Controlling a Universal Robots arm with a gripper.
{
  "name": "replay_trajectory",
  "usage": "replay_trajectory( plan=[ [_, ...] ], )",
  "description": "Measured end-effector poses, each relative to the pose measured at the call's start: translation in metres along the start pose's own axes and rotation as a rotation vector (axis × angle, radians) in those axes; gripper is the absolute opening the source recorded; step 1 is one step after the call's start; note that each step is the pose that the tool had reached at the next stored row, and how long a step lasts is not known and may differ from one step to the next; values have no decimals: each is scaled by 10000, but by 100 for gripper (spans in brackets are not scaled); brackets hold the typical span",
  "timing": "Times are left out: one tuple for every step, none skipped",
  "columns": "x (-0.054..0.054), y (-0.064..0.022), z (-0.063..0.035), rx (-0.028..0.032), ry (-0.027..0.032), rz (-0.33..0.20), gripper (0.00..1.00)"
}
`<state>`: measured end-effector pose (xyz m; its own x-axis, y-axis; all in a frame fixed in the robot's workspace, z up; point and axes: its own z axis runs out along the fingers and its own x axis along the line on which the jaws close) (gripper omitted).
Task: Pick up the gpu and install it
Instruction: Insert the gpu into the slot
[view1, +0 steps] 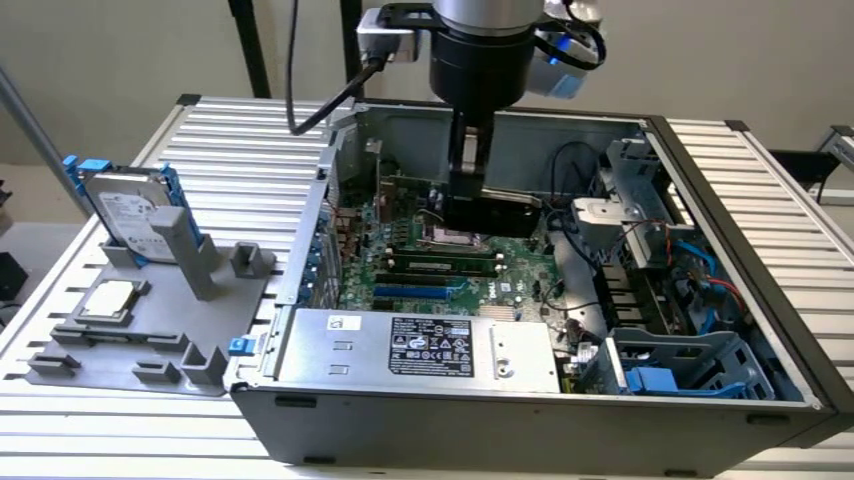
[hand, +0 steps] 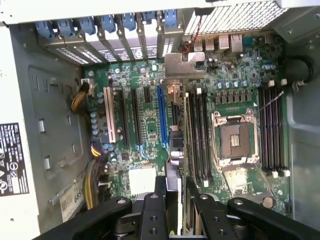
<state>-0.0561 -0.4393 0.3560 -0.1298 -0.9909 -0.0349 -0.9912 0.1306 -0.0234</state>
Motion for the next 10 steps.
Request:
replay_trajectory(
  plan=[
    [6,42,15,15,-2,-2,27],
    [12,82,30,27,-3,-3,27],
    [18,122,45,38,-5,-6,27],
    [25,163,60,49,-6,-8,27],
    [31,203,76,59,-8,-10,27],
    [36,240,92,70,-10,-12,27],
    [44,272,111,77,-11,-21,27],
    [51,288,126,79,-13,-33,27],
    [62,298,142,77,-17,-54,27],
    [76,300,157,73,-26,-85,27]
  ],
)
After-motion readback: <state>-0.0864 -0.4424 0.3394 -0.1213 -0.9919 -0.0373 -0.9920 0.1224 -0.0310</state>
